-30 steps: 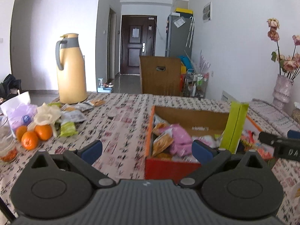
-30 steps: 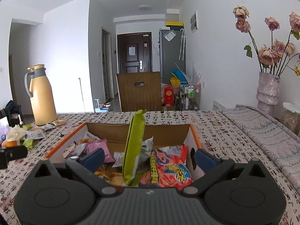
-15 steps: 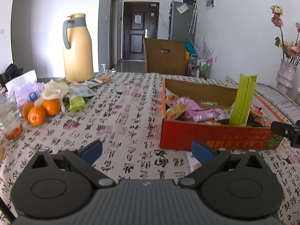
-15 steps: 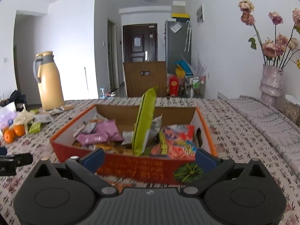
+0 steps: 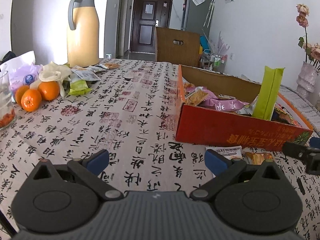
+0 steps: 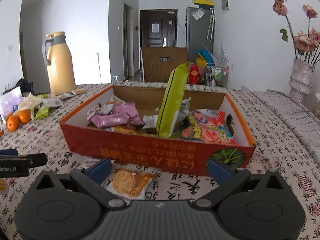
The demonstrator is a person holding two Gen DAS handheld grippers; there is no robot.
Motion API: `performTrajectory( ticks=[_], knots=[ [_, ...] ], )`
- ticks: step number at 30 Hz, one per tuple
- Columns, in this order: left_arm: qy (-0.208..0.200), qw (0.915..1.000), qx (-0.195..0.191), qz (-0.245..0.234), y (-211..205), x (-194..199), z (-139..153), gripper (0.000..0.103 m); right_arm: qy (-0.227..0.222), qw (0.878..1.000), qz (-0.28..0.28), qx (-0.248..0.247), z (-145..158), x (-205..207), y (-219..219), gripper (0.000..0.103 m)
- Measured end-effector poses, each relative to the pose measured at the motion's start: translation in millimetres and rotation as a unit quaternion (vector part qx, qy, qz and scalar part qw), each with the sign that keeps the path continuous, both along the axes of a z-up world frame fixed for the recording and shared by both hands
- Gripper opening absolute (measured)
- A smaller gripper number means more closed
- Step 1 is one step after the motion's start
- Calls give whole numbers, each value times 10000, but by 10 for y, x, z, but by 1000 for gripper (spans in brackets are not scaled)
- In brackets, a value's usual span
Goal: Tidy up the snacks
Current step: 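Withdraw both open tools from the box toward the remaining cracker packets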
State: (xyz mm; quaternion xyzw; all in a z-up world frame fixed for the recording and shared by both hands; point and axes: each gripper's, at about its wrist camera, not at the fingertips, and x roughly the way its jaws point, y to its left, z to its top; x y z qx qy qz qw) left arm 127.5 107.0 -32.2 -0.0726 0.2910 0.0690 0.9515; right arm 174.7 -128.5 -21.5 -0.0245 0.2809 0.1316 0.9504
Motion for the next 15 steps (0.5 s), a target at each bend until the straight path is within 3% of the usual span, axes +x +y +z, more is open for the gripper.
performTrajectory(
  ticks=[15],
  knots=[
    [30,9999,-117,-111,1,25,-75,103,690,9970,132,-315,-329,287,301,103]
  ],
)
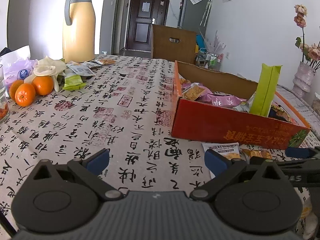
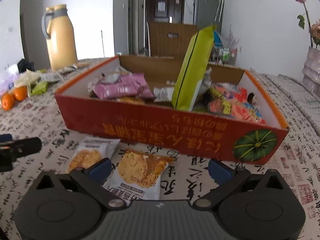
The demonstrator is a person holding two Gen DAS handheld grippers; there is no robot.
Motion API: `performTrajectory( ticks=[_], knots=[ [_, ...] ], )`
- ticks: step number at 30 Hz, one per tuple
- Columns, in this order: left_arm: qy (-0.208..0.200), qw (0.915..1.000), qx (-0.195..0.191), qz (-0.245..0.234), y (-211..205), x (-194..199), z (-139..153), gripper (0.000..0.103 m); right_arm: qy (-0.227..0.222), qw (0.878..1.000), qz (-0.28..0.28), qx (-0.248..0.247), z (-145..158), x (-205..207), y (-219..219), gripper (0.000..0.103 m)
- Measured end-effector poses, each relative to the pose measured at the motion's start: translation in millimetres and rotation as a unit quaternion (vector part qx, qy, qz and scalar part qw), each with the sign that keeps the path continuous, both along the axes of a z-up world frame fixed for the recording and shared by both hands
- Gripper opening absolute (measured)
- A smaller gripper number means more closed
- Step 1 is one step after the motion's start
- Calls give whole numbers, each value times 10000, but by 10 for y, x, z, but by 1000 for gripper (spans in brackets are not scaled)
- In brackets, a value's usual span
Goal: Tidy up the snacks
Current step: 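Withdraw both open tools from the box toward the remaining cracker packets, then grasp a cracker packet with the right tool while the left tool grasps another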
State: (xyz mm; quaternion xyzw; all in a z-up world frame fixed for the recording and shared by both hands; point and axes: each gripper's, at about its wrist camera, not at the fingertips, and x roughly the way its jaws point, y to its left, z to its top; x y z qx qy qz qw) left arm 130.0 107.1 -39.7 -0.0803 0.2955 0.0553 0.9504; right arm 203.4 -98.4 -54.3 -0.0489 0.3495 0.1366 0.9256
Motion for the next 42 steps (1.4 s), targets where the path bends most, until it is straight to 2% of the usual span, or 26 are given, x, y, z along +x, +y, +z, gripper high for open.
performTrajectory(
  ticks=[4,6,9,11,14,21,29,39,42],
  knots=[
    [55,10000,-20,-28,-1,22,-20,103,193,9998,-34,-80,-93,59,47,100],
    [57,10000,-32,-34,3,24,-24,103,205,9998,14,2,-88,44,28,92],
    [72,10000,-20,-43,-1,34,-29,103,163,9998,106,85,-62,6,18,74],
    [79,10000,-6,-43,-8,32,-28,103,123,9997,188,122,-36,-26,15,48],
    [135,9999,23,-43,-18,52,-39,103,80,9995,291,101,-20,-64,21,42],
    [244,9993,197,-184,-124,61,43,103,-191,9990,343,225,92,-153,-48,41],
    [160,9976,502,-450,-548,116,260,103,-478,9979,113,426,192,-226,-367,41],
    [706,9964,311,-343,-918,488,82,103,-674,9960,-283,506,194,-170,-875,41],
    [796,9957,385,-279,-987,577,17,103,-648,9957,-349,571,154,-135,-953,41]
  ],
)
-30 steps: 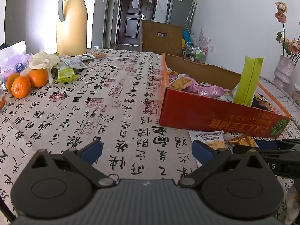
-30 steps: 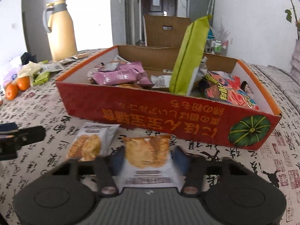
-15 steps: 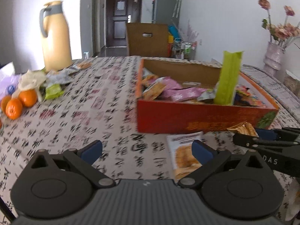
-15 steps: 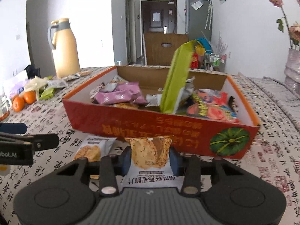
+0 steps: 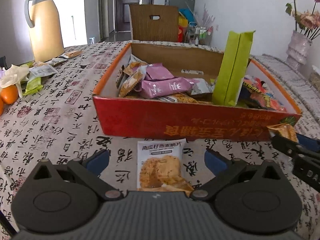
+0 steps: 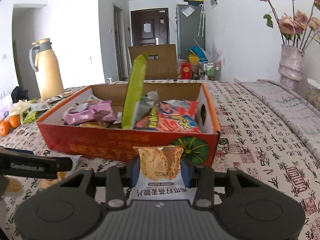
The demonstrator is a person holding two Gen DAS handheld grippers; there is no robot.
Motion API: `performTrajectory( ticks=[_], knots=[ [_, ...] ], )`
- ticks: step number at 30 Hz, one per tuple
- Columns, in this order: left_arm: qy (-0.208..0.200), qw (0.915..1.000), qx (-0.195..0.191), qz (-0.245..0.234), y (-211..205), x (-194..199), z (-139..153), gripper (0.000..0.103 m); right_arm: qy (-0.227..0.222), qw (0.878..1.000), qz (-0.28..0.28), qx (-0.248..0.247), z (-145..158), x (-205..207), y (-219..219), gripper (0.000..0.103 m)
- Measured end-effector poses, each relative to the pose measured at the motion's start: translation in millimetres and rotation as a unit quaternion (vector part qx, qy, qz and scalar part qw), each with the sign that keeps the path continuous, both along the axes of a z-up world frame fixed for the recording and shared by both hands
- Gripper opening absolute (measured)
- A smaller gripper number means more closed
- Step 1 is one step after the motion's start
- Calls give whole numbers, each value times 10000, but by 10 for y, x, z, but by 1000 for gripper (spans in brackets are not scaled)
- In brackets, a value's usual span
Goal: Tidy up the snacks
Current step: 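Grasp a cracker packet with the right tool while the left tool grasps another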
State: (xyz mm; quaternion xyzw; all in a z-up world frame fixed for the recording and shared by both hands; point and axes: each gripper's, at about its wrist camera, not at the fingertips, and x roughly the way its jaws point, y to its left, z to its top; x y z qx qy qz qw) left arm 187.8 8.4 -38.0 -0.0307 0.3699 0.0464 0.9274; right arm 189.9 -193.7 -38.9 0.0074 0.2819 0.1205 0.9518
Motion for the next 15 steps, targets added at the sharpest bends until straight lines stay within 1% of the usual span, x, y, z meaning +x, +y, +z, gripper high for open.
performTrajectory(
  ticks=[3,8,10,15],
  knots=[
    [88,9999,99,54,-19,56,-71,103,6,10000,21,71,-45,12,-17,41],
    [290,9996,-12,-24,-5,108,-187,103,89,9999,24,136,-153,54,-23,41],
    [274,9995,116,-48,-41,107,-218,103,111,9998,8,159,-185,67,-32,41],
    [225,9996,136,-67,-70,89,-223,103,116,9997,8,223,-214,66,-41,42]
  ],
)
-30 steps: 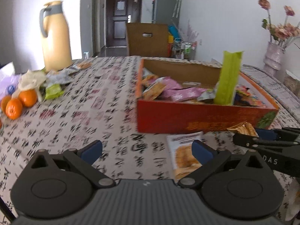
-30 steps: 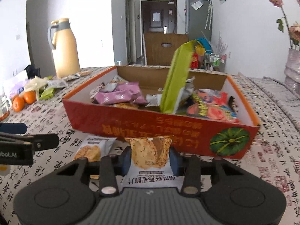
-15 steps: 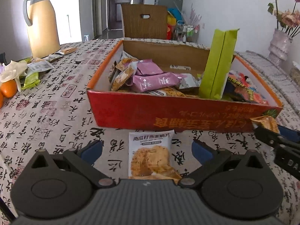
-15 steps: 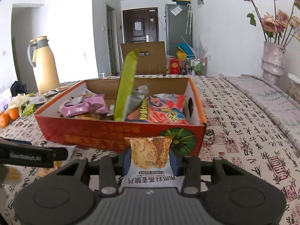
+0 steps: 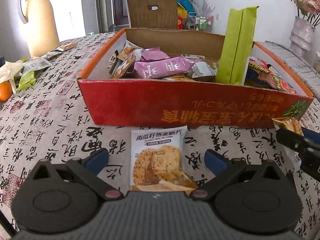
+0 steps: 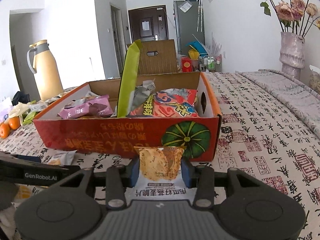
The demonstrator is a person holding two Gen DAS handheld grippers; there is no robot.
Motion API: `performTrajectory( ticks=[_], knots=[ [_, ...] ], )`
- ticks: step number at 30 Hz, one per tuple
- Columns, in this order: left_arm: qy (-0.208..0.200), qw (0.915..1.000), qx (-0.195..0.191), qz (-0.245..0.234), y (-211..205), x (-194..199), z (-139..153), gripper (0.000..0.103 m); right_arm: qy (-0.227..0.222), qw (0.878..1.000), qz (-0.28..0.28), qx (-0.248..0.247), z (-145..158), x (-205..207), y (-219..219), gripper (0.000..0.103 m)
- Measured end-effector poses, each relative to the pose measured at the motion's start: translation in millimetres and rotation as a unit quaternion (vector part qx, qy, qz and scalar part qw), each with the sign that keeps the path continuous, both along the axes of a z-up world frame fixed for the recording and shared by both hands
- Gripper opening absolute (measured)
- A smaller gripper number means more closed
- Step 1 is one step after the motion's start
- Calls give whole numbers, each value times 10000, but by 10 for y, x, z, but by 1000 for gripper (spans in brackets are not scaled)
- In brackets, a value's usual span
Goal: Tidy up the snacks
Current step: 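Grasp a cracker packet with the right tool while the left tool grasps another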
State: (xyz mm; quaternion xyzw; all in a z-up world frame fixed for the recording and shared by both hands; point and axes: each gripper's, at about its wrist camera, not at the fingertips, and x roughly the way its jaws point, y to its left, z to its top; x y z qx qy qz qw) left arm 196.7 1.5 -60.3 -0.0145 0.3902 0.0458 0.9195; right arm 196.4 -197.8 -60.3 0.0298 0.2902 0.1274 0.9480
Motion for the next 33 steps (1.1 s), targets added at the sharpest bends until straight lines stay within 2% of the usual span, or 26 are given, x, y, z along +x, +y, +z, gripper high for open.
performTrajectory(
  ticks=[11,14,17,20,21,25,33],
  knots=[
    [-65,10000,39,-3,-21,-5,-8,103,-6,10000,9,-98,-37,-16,41,42],
    [-87,9999,47,-26,-25,-14,-4,99,-29,9999,-4,-126,-41,-20,52,42],
    [-152,9998,43,-117,-46,-44,17,89,-48,9999,-23,-129,-44,-30,46,42],
    [-237,9995,54,-210,-74,-85,51,63,-58,9999,-45,-114,-41,-34,38,42],
    [-267,9994,50,-233,-78,-100,63,52,-62,9999,-51,-111,-39,-34,34,42],
    [-321,9990,138,-270,-116,-134,79,47,-78,9999,-61,-100,-35,-39,24,42],
    [-417,9988,161,-217,-94,-198,117,45,-149,9999,-44,-74,-22,-64,9,42]
  ],
)
